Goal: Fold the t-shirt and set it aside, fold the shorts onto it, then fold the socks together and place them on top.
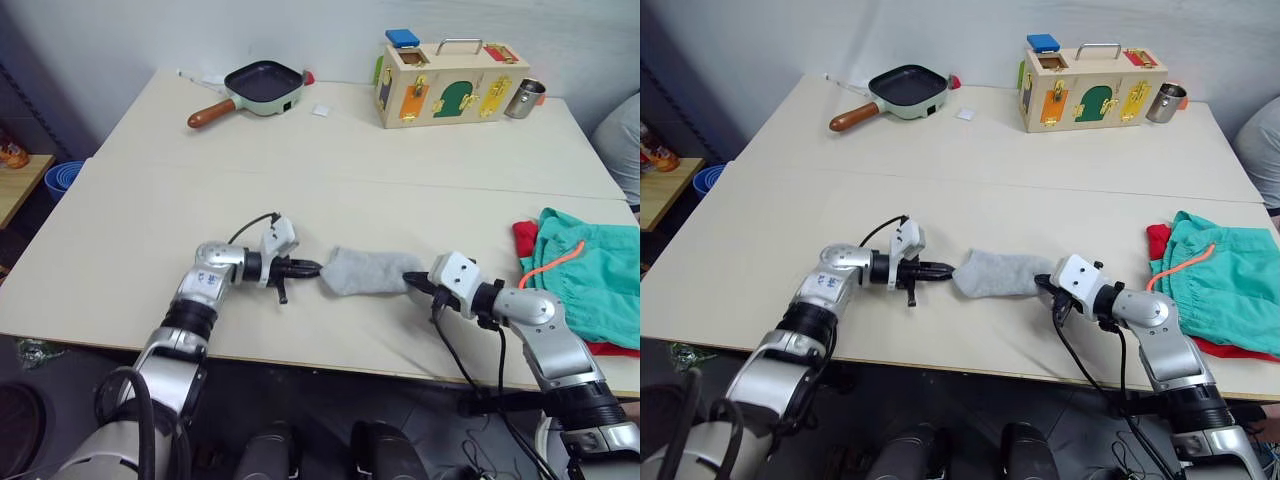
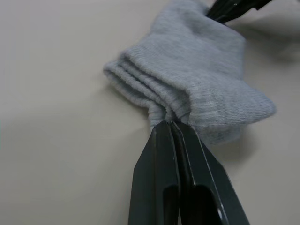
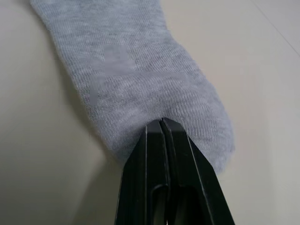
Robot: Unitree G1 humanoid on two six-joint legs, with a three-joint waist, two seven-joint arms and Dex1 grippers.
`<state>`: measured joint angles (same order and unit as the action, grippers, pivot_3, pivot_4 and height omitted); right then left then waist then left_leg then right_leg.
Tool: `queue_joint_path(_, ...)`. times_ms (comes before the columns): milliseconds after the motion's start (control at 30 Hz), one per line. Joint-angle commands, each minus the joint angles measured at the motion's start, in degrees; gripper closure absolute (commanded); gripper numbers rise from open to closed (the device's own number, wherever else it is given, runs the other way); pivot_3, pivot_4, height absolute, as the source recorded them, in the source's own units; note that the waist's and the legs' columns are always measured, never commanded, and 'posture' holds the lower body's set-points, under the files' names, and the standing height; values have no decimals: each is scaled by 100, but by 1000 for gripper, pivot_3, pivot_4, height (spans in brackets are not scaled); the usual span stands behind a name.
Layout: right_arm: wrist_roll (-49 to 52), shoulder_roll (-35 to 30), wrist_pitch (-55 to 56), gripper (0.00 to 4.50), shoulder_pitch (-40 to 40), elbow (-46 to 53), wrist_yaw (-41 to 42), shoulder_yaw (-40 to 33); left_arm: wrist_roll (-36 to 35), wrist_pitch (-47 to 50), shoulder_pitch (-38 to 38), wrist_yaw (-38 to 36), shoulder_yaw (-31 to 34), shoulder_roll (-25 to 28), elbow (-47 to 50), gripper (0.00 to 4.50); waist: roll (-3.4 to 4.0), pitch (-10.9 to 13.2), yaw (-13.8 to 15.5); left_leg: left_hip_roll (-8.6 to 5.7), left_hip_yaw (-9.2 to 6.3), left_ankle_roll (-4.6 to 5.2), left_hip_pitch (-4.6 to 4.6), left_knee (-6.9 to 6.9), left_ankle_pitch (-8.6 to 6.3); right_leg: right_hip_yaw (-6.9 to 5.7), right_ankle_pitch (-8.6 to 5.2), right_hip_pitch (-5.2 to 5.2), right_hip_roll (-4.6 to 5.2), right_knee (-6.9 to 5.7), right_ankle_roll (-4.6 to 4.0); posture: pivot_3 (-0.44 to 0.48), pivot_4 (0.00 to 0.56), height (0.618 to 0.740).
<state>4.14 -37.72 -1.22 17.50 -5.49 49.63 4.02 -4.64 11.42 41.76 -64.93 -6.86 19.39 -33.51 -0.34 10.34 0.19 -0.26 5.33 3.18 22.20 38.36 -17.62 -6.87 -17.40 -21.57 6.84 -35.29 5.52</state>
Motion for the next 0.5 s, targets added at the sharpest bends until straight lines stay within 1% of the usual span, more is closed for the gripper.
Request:
queue_joint_path(33,198,-89,130,4500,69,-75,322,-65,-100,429,-351,265,7,85,816,4452,0,0,-9,1,0,0,-1,2,0,0,0,1,0,0,0,0,150,740)
queue_joint_path(100,289,-78,177,4500,80,-100,499,-51,-226,448,-465,460,156,56,1094,4452,0,0,-20,1,1,0,-2,2,0,2,0,1,4,-2,0,0,150,740)
queue_joint_path(200,489,78,396,4500,80,-102,500,-193,-468,523,-624,600,353,86,1467,4452,0,0,-25,2,0,-1,-2,1,0,2,0,0,5,-3,0,0,150,740)
queue_joint_path(267,697,122,372,4500,101,57,481,-331,-608,670,-849,526,458,306,1914,4452,0,0,-26,2,0,-2,-1,1,1,1,0,-1,6,-2,0,0,150,740)
queue_joint_path(300,882,147,282,4500,115,216,509,-407,-690,804,-1025,483,544,499,2204,4452,0,0,-31,2,0,-2,-2,0,0,1,0,-1,7,-3,0,0,150,740)
queue_joint_path(367,1238,219,41,4500,147,556,649,-418,-1095,1598,-1330,547,843,770,2788,4452,2,1,-69,4,1,-5,-2,-6,-1,4,-1,-4,7,-2,-2,0,150,740)
queue_joint_path(467,1193,281,-144,4500,210,767,649,-221,-1619,2605,-1489,904,1154,832,3287,4452,2,1,-58,8,-4,-12,-7,-9,0,4,-4,-4,7,-5,-8,0,150,740)
queue_joint_path(500,1095,335,-179,4500,253,741,584,-132,-1776,2911,-1500,999,1215,813,3416,4275,2,2,-28,8,-4,-12,-7,-7,0,4,-5,-4,8,-7,-8,0,150,740)
